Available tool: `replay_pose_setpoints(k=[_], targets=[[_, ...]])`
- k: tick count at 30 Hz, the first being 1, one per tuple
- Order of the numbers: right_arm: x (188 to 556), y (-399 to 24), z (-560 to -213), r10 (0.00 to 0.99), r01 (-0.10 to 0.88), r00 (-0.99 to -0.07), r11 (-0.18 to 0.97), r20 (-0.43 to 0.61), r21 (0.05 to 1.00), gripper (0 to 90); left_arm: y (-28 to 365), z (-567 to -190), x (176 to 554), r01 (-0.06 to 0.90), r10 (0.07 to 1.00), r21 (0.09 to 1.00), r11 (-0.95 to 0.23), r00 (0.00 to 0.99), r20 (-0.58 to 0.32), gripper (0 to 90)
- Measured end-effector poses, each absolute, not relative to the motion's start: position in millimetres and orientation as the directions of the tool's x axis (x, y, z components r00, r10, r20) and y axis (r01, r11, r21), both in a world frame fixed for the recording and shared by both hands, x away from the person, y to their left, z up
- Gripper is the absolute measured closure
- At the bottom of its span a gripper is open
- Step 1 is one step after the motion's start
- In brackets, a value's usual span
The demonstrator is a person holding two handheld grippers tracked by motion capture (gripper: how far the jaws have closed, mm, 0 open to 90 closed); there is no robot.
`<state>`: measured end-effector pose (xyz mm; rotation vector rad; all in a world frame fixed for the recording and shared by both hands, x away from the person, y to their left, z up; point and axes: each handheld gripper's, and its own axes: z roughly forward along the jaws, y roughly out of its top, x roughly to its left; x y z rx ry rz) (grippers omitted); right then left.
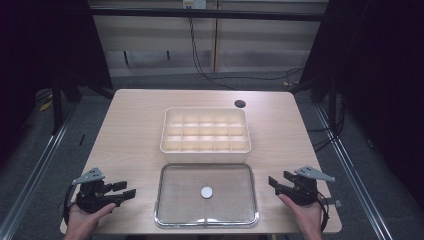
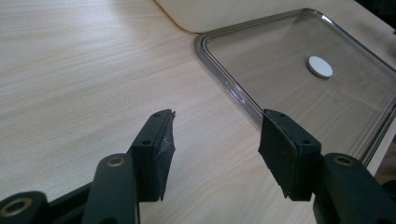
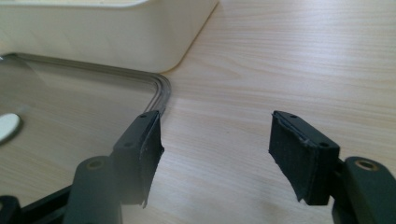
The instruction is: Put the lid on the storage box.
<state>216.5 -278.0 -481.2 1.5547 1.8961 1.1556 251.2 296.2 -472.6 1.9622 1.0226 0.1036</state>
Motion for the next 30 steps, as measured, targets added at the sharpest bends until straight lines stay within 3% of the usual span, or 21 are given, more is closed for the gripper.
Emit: replay_pose_setpoints(k=[11, 18, 30], targets=[[206.8, -274.6, -467.9, 0.921, 0.598, -0.321, 0.016, 0.221, 0.801, 39.0, 293.7, -469.3, 244.0, 0.614, 0.693, 0.745, -0.26, 0.656, -0.299, 44.3], [203.7, -265.3, -458.3, 0.909, 0.604, -0.346, 0.028, 0.231, 0.796, 40.2, 291.2, -464.1, 240.9, 0.605, 0.698, 0.755, -0.252, 0.654, -0.292, 38.7], [216.4, -248.6, -449.8, 0.872, 0.631, -0.415, 0.069, 0.261, 0.773, 45.1, 260.4, -457.1, 262.1, 0.573, 0.658, 0.744, -0.345, 0.712, -0.244, 44.3]])
